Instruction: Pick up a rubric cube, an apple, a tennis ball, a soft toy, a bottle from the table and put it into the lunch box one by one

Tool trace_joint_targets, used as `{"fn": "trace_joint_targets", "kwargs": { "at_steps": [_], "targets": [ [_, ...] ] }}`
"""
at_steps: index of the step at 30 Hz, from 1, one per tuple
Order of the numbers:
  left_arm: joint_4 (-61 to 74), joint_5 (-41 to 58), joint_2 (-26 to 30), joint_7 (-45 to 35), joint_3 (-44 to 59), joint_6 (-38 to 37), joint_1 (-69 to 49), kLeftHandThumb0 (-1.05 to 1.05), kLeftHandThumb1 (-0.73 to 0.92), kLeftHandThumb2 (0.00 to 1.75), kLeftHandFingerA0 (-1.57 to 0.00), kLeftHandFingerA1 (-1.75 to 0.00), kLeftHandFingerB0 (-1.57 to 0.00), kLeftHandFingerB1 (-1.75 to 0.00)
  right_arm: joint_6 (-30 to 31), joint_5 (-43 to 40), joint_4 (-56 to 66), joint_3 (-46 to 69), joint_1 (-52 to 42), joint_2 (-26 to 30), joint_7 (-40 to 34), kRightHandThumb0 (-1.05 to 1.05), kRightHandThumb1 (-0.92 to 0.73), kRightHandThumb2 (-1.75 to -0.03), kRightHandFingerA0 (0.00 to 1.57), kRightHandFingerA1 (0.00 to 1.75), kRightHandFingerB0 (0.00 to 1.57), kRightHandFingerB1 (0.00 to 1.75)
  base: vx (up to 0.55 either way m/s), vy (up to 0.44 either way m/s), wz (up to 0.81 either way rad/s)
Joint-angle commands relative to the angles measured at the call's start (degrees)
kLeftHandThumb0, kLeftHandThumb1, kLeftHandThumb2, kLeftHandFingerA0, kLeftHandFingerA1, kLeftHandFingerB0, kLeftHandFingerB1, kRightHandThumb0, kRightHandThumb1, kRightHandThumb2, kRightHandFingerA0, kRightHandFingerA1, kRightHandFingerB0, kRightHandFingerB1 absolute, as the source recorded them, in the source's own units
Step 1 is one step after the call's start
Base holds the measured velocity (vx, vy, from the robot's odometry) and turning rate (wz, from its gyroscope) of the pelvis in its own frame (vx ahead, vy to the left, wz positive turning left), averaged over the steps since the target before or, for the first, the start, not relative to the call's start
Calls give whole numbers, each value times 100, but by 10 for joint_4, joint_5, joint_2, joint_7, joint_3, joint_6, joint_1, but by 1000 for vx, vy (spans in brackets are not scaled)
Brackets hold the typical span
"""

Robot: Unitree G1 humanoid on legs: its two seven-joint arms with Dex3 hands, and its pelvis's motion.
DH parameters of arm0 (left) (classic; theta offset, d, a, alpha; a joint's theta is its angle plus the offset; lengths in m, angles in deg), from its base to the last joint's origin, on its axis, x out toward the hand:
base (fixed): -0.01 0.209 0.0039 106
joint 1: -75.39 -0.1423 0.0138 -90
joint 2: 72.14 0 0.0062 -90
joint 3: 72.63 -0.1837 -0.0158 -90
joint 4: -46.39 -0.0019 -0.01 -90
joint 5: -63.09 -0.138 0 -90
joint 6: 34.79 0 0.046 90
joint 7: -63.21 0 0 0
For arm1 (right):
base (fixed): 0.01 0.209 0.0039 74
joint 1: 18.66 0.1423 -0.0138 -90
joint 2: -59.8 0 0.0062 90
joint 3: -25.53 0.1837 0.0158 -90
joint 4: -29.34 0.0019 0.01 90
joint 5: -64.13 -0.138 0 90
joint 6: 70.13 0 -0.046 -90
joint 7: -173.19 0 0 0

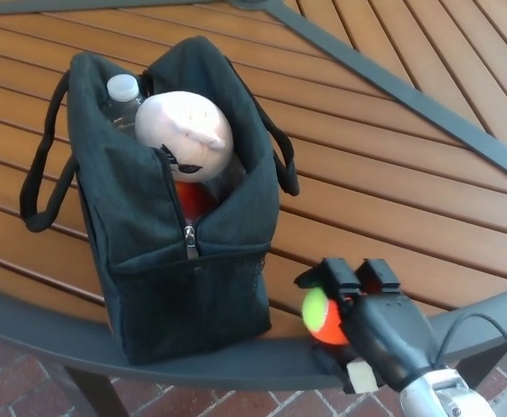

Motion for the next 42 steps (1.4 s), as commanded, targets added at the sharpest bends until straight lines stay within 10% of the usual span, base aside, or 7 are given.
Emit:
{"fn": "trace_joint_targets", "kwargs": {
  "at_steps": [1, 4, 10, 21, 42],
  "targets": [
    [-7, 6, 6, -5, 4, -40, -3, 8, 59, 101, -102, -122, -93, -102, -19, -135, -5, 86, -35, -60, 1, -21, -71, -98, 82, 175, 67, 169, 0, 0, 0],
    [-1, 7, 8, -10, 4, -38, -9, 5, 60, 99, -101, -121, -92, -102, -13, -214, 22, 136, -44, -116, 20, -22, -45, -144, 92, 175, 78, 175, 0, 0, 0],
    [1, 9, 6, -6, 8, -40, -12, 7, 58, 101, -105, -122, -93, -102, 89, -383, 151, 203, -43, -218, 109, -23, -41, -149, 107, 175, 92, 162, 0, 0, 0],
    [22, 15, 3, -7, 13, -10, -17, 1, 51, 106, -107, -120, -96, -103, 178, -453, 247, 239, -27, -285, 132, -15, -39, -154, 105, 175, 90, 161, 0, 0, 0],
    [-10, 5, 10, -6, 17, -22, -10, 4, 46, 112, -103, -118, -95, -100, 259, -666, 319, 336, 39, -352, 56, -10, -49, -145, 93, 175, 76, 175, 0, 0, 0]
  ]
}}
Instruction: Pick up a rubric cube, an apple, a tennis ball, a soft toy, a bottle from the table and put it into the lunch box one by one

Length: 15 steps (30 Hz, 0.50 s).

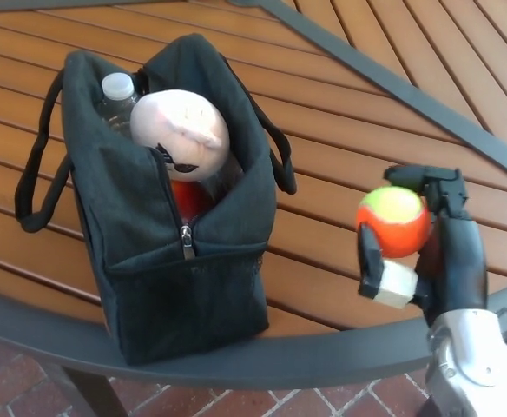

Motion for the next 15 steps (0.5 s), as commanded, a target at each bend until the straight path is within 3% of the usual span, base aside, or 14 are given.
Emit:
{"fn": "trace_joint_targets", "kwargs": {
  "at_steps": [1, 7, 8, 9, 15],
  "targets": [
    [-1, 3, 16, -2, 5, -18, -11, 4, 46, 112, -103, -118, -95, -100, 109, -267, 85, 73, 73, -150, -42, -10, -49, -145, 93, 175, 76, 175, 0, 0, 0],
    [-8, -10, 19, 6, -2, -10, -9, 2, 49, 104, -103, -113, -94, -97, 169, -247, 115, 42, 177, -128, -54, -12, -43, -151, 96, 175, 85, 161, 0, 0, 0],
    [-9, -9, 18, 6, -2, -9, -9, 3, 49, 104, -101, -113, -93, -97, 176, -247, 118, 38, 184, -125, -54, -18, -33, -109, 106, 137, 105, 113, 0, 0, 0],
    [-6, -11, 19, 4, -4, -7, -11, 5, 48, 105, -101, -111, -92, -96, 189, -232, 117, 21, 215, -112, -42, -17, -35, -153, 100, 175, 87, 160, 0, 0, 0],
    [0, -5, 19, -12, -11, -4, -23, 4, 49, 108, -99, -115, -90, -98, 203, -177, 102, -33, 294, -72, -4, -11, -38, -153, 99, 175, 88, 159, 0, 0, 0]
  ]
}}
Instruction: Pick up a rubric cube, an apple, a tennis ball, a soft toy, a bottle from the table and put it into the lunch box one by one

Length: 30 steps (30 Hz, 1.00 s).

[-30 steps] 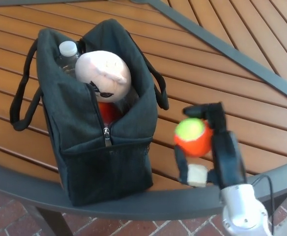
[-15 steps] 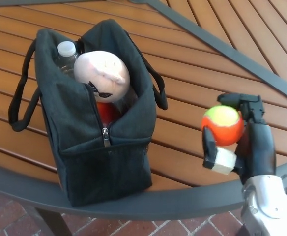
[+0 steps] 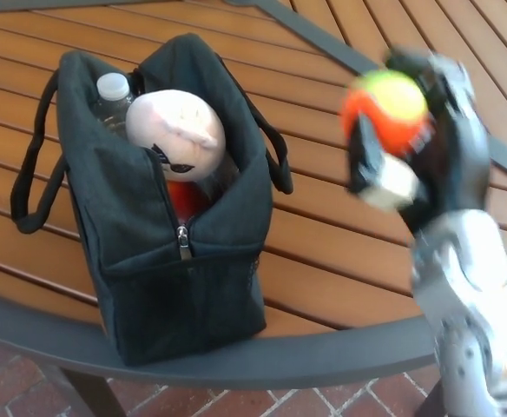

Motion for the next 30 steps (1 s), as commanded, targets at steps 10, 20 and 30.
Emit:
{"fn": "trace_joint_targets", "kwargs": {
  "at_steps": [10, 20, 30],
  "targets": [
    [25, 3, 13, -25, -12, -3, -45, 8, 46, 115, -100, -120, -91, -101, 104, 18, -74, -103, 241, -4, 13, -8, -48, -143, 100, 175, 86, 158, 0, 0, 0],
    [26, 3, 10, -21, -13, -20, -47, 4, 53, 116, -105, -107, -100, -102, -60, 192, -244, -272, 349, 133, 105, -11, -42, -137, 91, 175, 80, 173, 0, 0, 0],
    [31, 25, -1, -25, 2, 3, -31, 4, 50, 109, -101, -125, -89, -104, -115, 227, -308, -335, 331, 208, 153, -9, -54, -114, 92, 175, 73, 171, 0, 0, 0]
  ]
}}
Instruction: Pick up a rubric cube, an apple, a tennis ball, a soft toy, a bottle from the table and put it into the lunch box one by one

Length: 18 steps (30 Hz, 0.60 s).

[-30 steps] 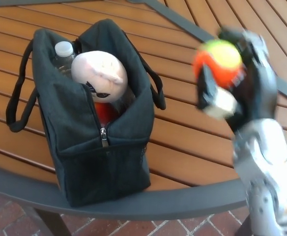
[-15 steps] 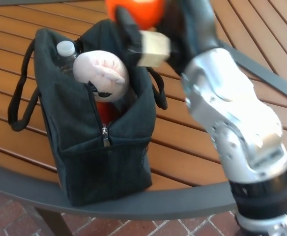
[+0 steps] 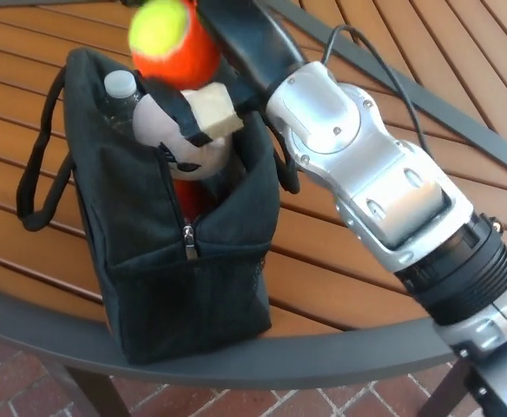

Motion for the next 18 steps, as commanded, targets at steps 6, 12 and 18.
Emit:
{"fn": "trace_joint_targets", "kwargs": {
  "at_steps": [6, 12, 18],
  "targets": [
    [4, 24, -9, -10, 15, -7, 11, 7, 49, 112, -103, -120, -89, -101, -143, 110, -18, -73, -48, 95, 87, -12, -53, -108, 89, 175, 77, 144, 0, 0, 0],
    [14, 19, -8, -7, 13, 7, 15, 7, 50, 112, -104, -120, -92, -102, -160, 129, 13, -91, -108, 115, 99, -16, -51, -118, 91, 175, 73, 175, 0, 0, 0],
    [-2, 22, -8, -9, 15, -3, 22, 5, 49, 116, -103, -122, -92, -104, -132, 158, 76, -105, -141, 100, 118, -21, -57, -98, 89, 175, 69, 161, 0, 0, 0]
  ]
}}
